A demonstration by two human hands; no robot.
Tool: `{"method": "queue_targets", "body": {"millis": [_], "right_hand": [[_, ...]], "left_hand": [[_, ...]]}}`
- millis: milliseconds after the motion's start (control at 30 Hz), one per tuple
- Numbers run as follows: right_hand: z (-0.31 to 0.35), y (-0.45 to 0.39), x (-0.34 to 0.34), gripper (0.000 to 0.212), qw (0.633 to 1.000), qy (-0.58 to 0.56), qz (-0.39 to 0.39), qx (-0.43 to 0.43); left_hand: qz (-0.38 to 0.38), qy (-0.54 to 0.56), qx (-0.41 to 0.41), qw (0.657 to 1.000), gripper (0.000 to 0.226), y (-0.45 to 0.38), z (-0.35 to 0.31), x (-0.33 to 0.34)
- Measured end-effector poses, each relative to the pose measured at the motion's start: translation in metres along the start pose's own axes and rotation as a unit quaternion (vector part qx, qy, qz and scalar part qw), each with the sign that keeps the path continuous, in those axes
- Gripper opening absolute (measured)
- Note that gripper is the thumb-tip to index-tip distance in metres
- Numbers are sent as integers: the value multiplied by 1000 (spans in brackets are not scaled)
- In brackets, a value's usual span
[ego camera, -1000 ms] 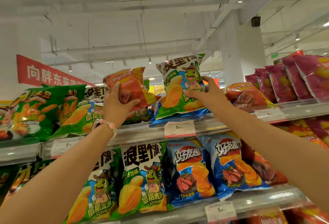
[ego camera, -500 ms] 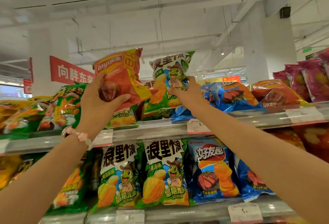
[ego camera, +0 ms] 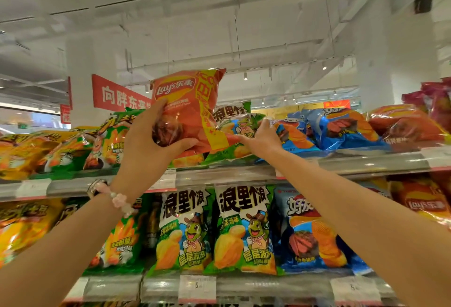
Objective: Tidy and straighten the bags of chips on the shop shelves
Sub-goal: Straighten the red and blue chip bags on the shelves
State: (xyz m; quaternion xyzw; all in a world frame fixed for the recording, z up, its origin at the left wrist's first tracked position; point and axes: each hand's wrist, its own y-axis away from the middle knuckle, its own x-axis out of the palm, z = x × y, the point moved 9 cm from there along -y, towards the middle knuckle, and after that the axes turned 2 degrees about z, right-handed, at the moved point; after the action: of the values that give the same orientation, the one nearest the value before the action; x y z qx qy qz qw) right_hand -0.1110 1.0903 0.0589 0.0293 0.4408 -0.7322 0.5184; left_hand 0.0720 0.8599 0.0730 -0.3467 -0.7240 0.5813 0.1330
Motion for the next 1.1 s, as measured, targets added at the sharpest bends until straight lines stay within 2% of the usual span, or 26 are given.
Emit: {"method": "queue_targets", "body": {"millis": [100, 200, 400, 533, 667, 867, 1000, 1100], "right_hand": [[1, 0, 2, 92, 999, 9, 37, -8], [4, 4, -1, 73, 995, -58, 79, -15], [13, 32, -74, 47, 960, -270, -33, -65], [16, 48, -112, 43, 960, -253, -50, -111], [0, 58, -143, 54, 964, -236, -51, -115], [-50, 60, -196, 92, 980, -156, -69, -106], [-83, 55, -227, 115, 984, -126, -88, -88], [-104, 50, -254, 120, 982, -129, -101, -93]], "left_hand": [[10, 6, 1, 1000, 92, 2, -6, 11], [23, 37, 0, 999, 94, 4, -12, 26], [33, 73, 15, 997, 94, 11, -34, 70], [42, 59, 35, 997, 91, 13, -59, 113], [25, 78, 70, 994, 100, 17, -99, 151], [26, 131, 67, 989, 124, 24, -157, 210], [23, 124, 79, 989, 128, 29, -205, 249], [1, 99, 99, 990, 126, 31, -241, 271]]}}
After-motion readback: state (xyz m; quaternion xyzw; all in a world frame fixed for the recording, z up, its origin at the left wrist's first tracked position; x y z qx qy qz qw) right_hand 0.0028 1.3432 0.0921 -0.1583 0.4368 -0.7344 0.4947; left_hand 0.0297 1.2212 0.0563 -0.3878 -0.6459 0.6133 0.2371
